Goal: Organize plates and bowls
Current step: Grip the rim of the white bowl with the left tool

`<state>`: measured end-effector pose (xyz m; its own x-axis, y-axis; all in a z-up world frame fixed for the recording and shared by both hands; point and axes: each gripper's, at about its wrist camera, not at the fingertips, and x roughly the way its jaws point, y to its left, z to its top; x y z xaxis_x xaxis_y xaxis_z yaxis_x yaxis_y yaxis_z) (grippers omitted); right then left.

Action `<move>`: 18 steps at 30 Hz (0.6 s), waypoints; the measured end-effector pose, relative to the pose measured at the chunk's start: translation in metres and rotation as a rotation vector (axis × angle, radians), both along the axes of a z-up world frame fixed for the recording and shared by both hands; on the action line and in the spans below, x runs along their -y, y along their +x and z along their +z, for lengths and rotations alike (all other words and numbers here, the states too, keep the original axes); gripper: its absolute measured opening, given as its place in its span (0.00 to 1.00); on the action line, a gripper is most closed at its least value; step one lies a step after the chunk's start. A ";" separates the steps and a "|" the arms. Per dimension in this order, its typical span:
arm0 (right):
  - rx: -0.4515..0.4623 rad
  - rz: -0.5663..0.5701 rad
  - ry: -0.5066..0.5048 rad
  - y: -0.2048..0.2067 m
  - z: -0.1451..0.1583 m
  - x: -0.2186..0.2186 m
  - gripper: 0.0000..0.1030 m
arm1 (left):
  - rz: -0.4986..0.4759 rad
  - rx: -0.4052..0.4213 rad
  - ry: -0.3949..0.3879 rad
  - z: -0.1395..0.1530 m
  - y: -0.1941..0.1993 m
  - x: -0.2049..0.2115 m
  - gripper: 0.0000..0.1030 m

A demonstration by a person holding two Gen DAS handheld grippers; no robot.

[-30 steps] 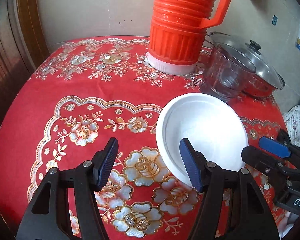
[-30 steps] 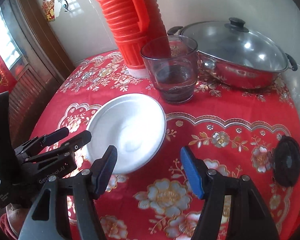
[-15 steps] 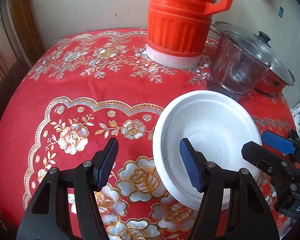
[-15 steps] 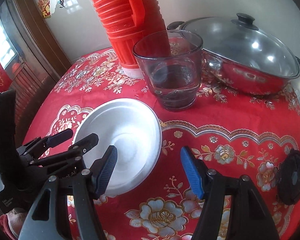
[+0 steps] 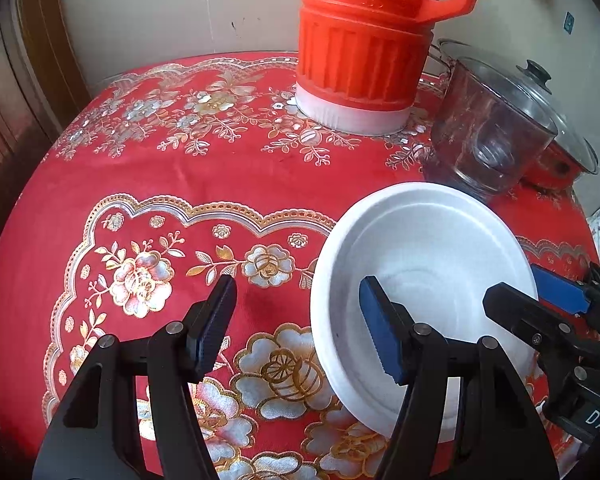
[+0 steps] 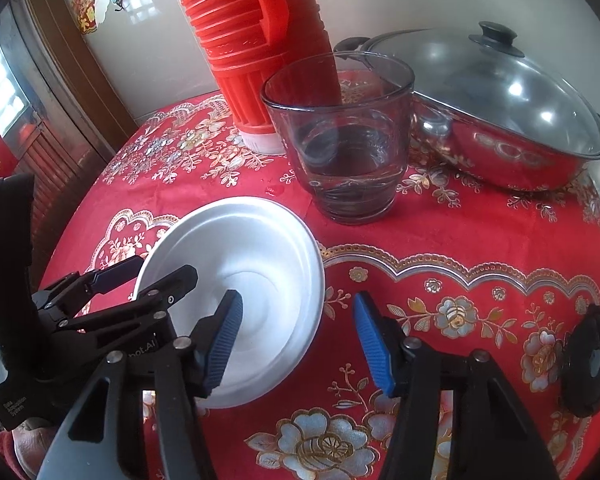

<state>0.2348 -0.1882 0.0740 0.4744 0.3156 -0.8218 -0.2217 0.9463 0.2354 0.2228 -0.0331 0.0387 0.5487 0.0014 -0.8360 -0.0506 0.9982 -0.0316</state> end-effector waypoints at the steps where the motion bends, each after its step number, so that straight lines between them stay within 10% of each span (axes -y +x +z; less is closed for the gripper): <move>1: -0.001 -0.002 0.001 0.000 -0.001 0.000 0.55 | 0.000 -0.001 -0.004 -0.001 0.000 0.000 0.63; 9: -0.003 0.003 -0.022 -0.001 -0.004 -0.001 0.44 | -0.016 0.007 0.008 -0.005 0.001 0.006 0.61; 12: -0.014 0.006 -0.022 -0.001 -0.008 -0.004 0.40 | -0.034 0.004 0.022 -0.006 0.001 0.011 0.33; 18: 0.020 0.037 -0.046 -0.012 -0.002 -0.016 0.39 | -0.054 -0.002 0.033 -0.002 -0.005 0.018 0.20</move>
<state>0.2224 -0.1718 0.0721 0.4797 0.2954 -0.8262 -0.2614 0.9470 0.1868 0.2178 -0.0515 0.0366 0.5469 -0.0005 -0.8372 0.0037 1.0000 0.0018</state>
